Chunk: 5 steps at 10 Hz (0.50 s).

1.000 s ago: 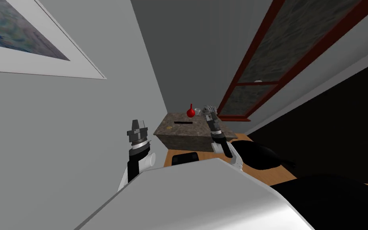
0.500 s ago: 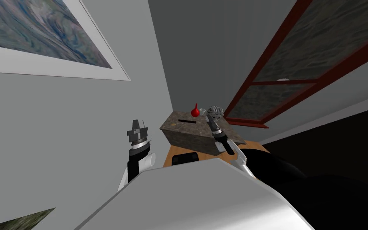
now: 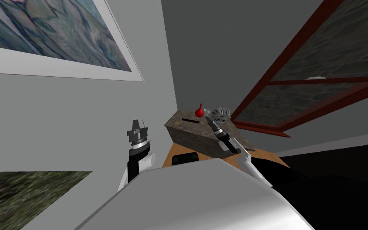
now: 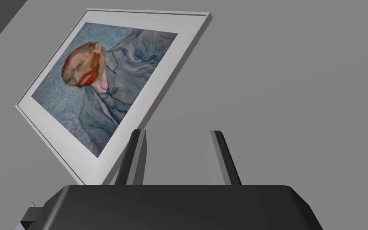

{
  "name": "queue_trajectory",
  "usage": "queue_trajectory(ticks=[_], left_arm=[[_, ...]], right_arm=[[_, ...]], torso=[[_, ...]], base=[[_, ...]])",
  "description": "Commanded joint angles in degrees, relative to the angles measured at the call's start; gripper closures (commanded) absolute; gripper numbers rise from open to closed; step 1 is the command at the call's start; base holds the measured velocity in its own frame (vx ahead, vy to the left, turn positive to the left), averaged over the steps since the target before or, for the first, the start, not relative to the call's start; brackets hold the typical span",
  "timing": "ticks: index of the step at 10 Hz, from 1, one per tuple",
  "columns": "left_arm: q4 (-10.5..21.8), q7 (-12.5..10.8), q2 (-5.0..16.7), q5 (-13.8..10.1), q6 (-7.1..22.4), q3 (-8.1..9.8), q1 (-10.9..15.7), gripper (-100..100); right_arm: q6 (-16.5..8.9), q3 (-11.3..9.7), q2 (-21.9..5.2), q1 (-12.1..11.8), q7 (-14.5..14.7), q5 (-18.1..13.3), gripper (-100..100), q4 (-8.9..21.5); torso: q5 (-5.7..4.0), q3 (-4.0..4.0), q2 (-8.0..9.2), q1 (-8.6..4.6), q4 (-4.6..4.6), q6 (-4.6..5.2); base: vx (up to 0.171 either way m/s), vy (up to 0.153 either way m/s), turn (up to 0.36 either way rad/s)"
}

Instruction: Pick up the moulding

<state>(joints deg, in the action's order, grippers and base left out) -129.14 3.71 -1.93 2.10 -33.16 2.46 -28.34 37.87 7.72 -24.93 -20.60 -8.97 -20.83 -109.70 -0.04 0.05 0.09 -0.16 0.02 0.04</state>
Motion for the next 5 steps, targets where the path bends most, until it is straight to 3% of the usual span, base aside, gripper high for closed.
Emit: queue_trajectory(ticks=[1, 4, 5], left_arm=[[0.0, 0.0, 0.0, 0.0, 0.0, 0.0, 0.0, 0], [0.0, 0.0, 0.0, 0.0, 0.0, 0.0, 0.0, 0], [0.0, 0.0, 0.0, 0.0, 0.0, 0.0, 0.01, 0]], right_arm=[[1.25, 1.0, -2.86, 0.67, -0.1, -2.86, -100, 2.86], [3.58, 2.76, -7.97, 1.6, -0.41, -7.62, -100, 7.47], [3.58, 2.76, -8.73, 1.6, -0.41, -8.38, -100, 8.1]], torso=[[0.0, 0.0, 0.0, 0.0, 0.0, 0.0], [0.0, 0.01, 0.01, -0.01, 0.01, -0.01], [0.0, -0.01, -0.02, 0.0, 0.0, -0.05]], base=[[-0.049, -0.008, 0.277], [-0.053, -0.014, 0.347], [-0.033, -0.014, 0.175]])
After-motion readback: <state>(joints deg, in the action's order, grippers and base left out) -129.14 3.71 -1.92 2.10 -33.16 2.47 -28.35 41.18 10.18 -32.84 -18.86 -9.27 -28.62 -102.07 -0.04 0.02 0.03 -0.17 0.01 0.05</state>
